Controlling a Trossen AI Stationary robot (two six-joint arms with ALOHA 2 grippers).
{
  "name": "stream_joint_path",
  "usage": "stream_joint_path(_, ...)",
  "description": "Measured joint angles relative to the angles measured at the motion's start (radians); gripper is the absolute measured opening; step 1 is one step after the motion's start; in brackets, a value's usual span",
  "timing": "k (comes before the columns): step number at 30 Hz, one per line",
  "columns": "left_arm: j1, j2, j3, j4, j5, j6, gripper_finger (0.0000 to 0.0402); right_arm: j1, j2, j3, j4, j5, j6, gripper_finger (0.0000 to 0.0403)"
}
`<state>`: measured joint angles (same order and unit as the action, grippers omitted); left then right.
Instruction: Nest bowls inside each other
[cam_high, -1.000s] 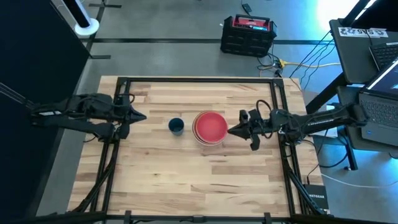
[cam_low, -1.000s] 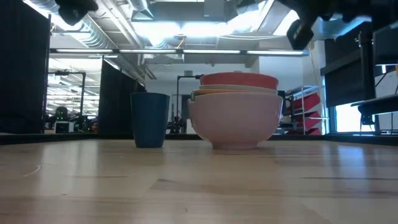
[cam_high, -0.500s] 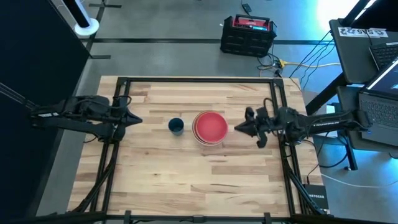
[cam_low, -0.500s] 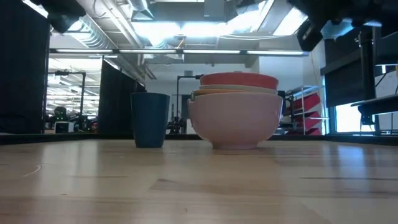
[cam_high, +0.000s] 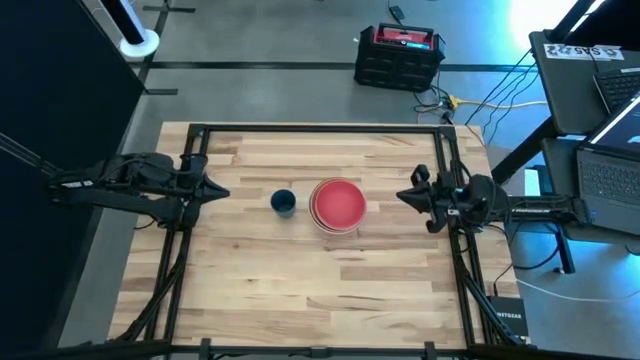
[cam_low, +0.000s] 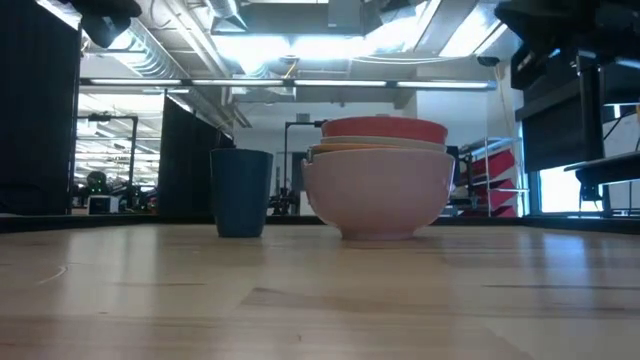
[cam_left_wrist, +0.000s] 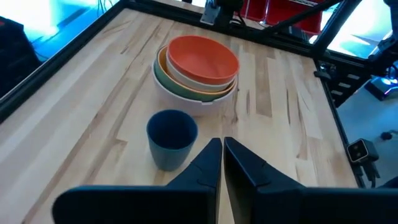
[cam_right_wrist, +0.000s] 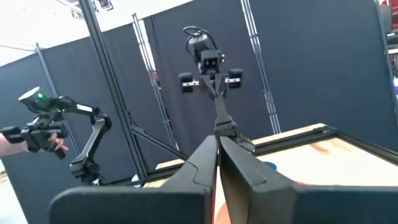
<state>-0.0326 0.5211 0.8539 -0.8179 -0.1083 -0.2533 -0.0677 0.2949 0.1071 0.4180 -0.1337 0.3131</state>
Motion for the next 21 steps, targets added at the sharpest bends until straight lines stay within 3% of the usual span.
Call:
stream_joint_path(14, 0.0, 0.0, 0.0, -0.003, 0.001, -0.031, 0.0, 0.001, -0.135, -0.097, -0.165, 0.091, -0.026, 0.0001)
stream_joint_path(21, 0.0, 0.0, 0.0, -0.004, 0.001, -0.035, 0.0, 0.001, -0.16, -0.1, -0.338, 0.108, -0.05, 0.0001)
